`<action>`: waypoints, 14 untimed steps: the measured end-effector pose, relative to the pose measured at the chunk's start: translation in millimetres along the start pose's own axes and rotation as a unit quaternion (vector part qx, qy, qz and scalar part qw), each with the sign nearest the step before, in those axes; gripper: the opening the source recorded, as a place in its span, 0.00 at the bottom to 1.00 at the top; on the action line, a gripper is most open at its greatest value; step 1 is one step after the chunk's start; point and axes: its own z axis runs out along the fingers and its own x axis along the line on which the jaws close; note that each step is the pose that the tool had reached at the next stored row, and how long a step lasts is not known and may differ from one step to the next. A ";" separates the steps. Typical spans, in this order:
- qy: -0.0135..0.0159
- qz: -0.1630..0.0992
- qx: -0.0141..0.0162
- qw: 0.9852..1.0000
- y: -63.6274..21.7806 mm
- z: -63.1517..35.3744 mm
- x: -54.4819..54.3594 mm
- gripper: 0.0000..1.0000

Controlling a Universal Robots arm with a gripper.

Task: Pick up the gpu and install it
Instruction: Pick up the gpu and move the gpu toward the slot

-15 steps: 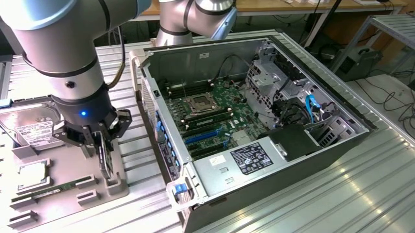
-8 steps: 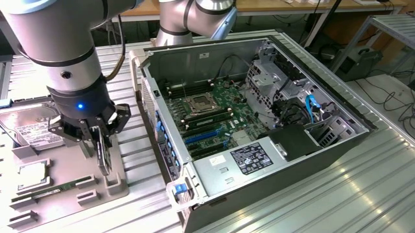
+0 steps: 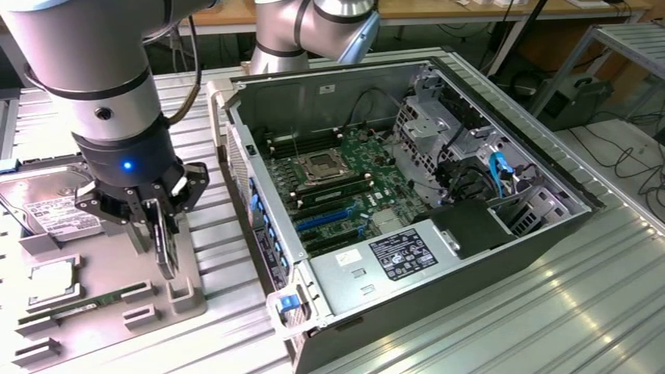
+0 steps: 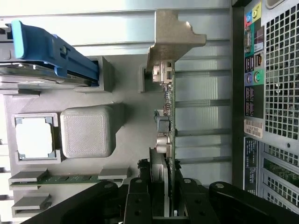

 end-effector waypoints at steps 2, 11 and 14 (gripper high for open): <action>0.000 0.000 0.000 1.000 -0.1 -5.3 -0.1 0.28; 0.000 0.000 0.000 1.000 -0.6 -29.3 -0.6 0.28; 0.000 0.000 0.000 1.000 -0.7 -35.7 -0.8 0.28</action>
